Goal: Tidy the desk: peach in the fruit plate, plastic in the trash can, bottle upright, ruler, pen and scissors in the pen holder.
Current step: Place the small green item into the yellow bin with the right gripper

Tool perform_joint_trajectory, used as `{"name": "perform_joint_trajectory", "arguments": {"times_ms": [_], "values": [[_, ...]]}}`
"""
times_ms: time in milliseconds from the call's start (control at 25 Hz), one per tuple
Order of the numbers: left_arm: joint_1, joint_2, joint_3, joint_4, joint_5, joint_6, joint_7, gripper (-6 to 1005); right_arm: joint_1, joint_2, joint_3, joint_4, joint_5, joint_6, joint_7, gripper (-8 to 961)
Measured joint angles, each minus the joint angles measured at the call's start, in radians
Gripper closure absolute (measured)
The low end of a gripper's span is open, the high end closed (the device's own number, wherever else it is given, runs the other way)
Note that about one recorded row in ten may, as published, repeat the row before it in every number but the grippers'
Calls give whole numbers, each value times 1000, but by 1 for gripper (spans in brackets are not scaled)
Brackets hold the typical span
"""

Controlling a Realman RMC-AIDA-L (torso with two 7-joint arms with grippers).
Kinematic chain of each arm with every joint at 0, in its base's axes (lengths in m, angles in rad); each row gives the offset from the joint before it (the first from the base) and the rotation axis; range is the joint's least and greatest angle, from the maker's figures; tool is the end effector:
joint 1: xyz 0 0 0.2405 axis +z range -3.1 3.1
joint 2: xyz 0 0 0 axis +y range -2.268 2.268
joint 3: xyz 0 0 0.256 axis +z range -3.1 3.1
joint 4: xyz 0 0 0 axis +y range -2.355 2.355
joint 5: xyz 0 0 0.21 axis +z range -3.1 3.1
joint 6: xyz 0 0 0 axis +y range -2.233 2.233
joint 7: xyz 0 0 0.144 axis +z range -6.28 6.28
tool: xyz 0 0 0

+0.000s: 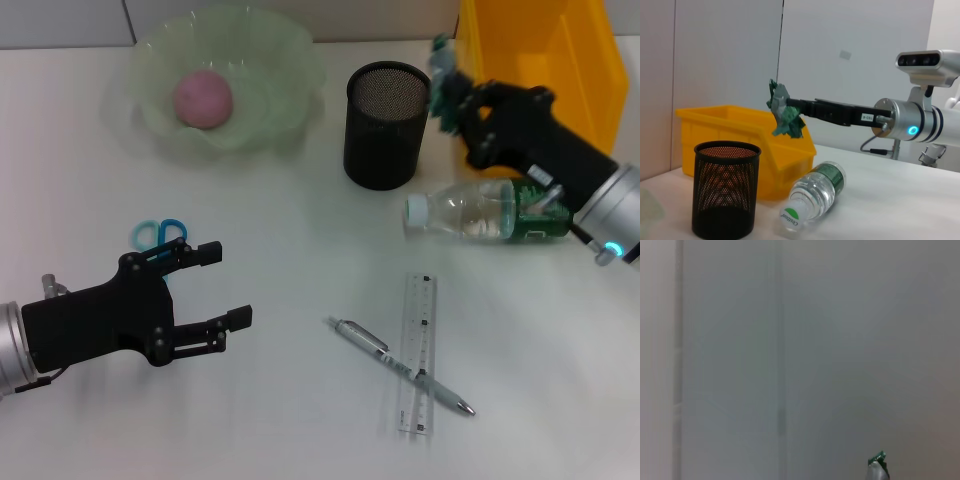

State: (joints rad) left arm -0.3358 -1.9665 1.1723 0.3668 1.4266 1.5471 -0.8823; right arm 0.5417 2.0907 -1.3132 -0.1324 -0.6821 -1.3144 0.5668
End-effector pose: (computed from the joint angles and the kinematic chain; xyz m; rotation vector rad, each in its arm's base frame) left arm -0.3085 0.2598 -0.0189 -2.6741 -0.3862 -0.8424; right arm 0.2593 0.3398 -0.0438 -2.1131 0.4013 0.9896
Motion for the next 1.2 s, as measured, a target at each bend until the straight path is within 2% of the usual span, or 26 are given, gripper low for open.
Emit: {"name": "perform_joint_trajectory", "arguments": {"times_ms": [320, 560, 720, 1200], "values": [[-1, 0, 0, 3, 0, -1, -6, 154, -4, 1, 0, 57, 265, 16, -95, 937], [-2, 0, 0, 3, 0, -1, -8, 154, -5, 2, 0, 59, 358, 65, -116, 938], [-2, 0, 0, 3, 0, 0, -8, 154, 5, 2, 0, 49, 380, 129, -117, 938], [-6, -2, 0, 3, 0, 2, -9, 154, 6, 2, 0, 50, 382, 133, -119, 937]]}}
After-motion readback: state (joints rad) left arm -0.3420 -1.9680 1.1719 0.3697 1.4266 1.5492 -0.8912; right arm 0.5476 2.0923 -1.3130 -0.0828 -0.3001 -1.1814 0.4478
